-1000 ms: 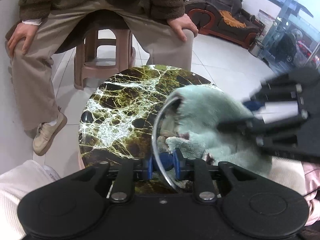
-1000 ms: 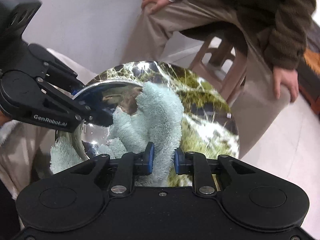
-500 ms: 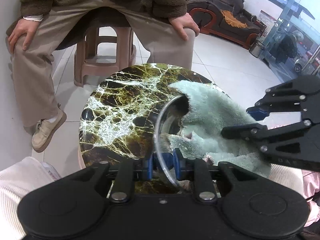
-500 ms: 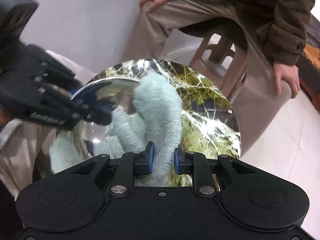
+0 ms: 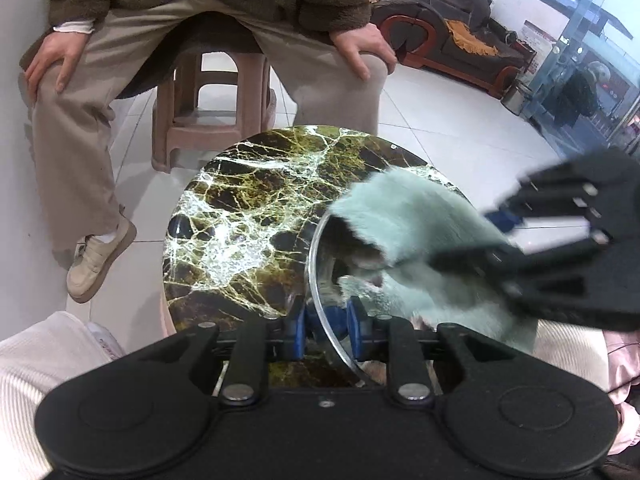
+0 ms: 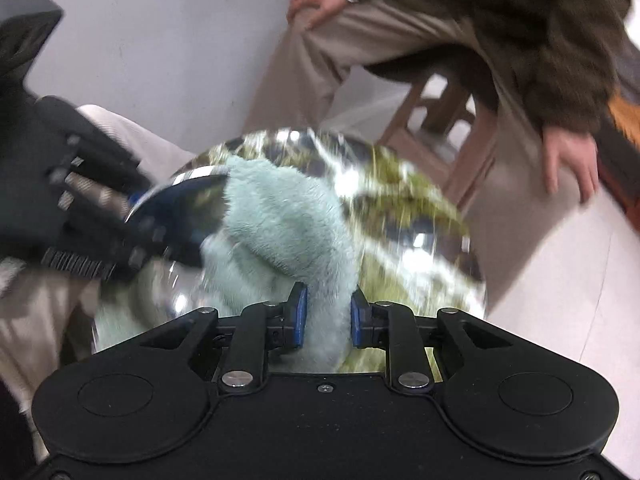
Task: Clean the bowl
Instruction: 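Hold the bowl rim with the left gripper while the right gripper wipes the towel across the bowl bottom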
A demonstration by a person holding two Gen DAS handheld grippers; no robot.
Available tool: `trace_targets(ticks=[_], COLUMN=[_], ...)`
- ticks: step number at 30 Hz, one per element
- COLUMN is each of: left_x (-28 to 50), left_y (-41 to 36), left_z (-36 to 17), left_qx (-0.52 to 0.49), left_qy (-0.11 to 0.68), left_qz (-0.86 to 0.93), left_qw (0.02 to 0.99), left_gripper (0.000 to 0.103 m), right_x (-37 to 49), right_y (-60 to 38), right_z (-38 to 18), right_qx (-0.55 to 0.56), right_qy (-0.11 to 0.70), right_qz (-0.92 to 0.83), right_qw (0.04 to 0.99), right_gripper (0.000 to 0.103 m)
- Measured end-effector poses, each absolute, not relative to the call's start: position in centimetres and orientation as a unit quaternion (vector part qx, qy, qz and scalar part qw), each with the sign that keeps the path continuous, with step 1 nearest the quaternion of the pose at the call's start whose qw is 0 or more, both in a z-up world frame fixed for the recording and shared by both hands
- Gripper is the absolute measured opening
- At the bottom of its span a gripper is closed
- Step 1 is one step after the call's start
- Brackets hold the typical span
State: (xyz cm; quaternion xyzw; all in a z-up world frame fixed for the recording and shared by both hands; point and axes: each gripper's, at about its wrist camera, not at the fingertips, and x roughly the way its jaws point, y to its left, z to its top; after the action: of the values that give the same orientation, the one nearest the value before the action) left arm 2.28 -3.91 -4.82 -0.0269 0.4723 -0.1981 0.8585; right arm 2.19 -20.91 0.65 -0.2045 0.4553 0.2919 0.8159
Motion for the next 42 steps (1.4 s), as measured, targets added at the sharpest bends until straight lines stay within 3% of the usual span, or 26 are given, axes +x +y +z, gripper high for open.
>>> trace_targets(ticks=[7, 17, 24, 34, 42], left_x=[2.0, 2.0, 1.8, 2.2, 2.0], left_y=[-4.3, -4.1, -4.4, -4.0, -4.2], left_z=[-4.8, -4.9, -4.7, -4.8, -5.0], left_qx=[-0.013, -0.021, -0.01, -0.018, -0.012], left_qy=[0.47, 0.469, 0.467, 0.467, 0.465], left_qz=[-0.195, -0.193, -0.193, -0.193, -0.187], left_qw=[0.861, 0.861, 0.863, 0.863, 0.865], left_gripper=[0.02, 0.021, 0.021, 0.021, 0.022], right_x=[4.3, 2.5, 5.1, 2.6, 4.3], right_y=[-18.3, -20.3, -17.6, -20.2, -18.1], right_z=[2.7, 0.4, 1.1, 0.0, 1.2], right_qx=[-0.236, -0.25, -0.265, -0.243, -0.256], right_qy=[0.405, 0.45, 0.414, 0.452, 0.417], right_qz=[0.31, 0.29, 0.309, 0.291, 0.3], right_qw=[0.827, 0.807, 0.815, 0.807, 0.819], right_gripper=[0.02, 0.021, 0.02, 0.021, 0.021])
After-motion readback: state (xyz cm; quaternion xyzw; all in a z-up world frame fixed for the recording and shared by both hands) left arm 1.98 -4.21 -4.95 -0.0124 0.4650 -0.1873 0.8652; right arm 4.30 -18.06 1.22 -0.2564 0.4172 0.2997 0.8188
